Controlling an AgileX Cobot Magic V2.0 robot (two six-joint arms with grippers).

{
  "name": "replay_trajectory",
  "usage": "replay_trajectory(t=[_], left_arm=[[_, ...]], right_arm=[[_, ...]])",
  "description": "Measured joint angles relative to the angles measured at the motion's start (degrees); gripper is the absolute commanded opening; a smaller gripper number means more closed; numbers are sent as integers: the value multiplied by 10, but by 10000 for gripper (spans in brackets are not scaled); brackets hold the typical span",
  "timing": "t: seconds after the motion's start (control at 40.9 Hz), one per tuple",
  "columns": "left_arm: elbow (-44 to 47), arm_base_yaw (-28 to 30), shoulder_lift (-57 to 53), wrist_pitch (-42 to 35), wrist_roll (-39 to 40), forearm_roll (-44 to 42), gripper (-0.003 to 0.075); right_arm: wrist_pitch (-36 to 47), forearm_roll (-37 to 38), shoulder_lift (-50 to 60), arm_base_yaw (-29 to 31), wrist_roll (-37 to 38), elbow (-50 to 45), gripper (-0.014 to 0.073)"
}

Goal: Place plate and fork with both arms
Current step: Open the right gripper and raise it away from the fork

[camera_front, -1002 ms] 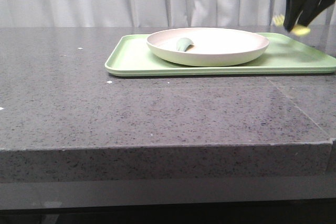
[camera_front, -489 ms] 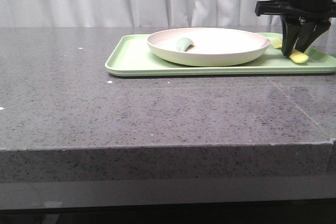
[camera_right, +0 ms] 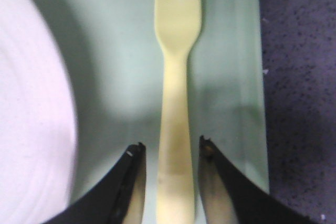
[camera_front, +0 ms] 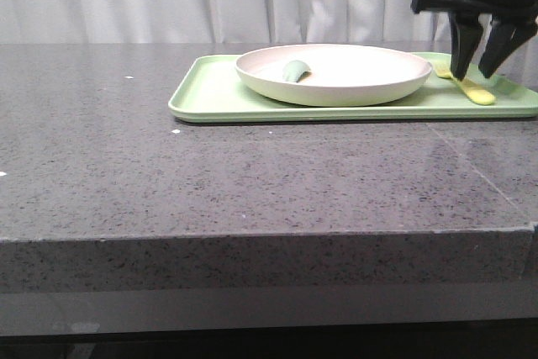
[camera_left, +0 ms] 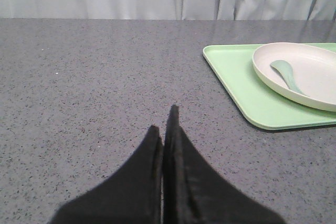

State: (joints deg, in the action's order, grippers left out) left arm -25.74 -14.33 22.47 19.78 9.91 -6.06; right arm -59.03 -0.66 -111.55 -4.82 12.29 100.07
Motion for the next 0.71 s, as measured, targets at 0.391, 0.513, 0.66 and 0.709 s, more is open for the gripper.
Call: replay_trajectory(t=[0.391, 0.513, 0.66, 0.709], left_arm=[[0, 0, 0, 0, 0, 0, -18], [0, 0, 0, 0, 0, 0, -18], [0, 0, 0, 0, 0, 0, -18], [0, 0, 0, 0, 0, 0, -18]], right_arm=[[-17, 0, 88, 0, -4, 0, -99], [-29, 0, 118, 0, -15, 0, -115], [-31, 0, 178, 0, -27, -25, -115], [-24, 0, 206, 0, -28, -48, -115]])
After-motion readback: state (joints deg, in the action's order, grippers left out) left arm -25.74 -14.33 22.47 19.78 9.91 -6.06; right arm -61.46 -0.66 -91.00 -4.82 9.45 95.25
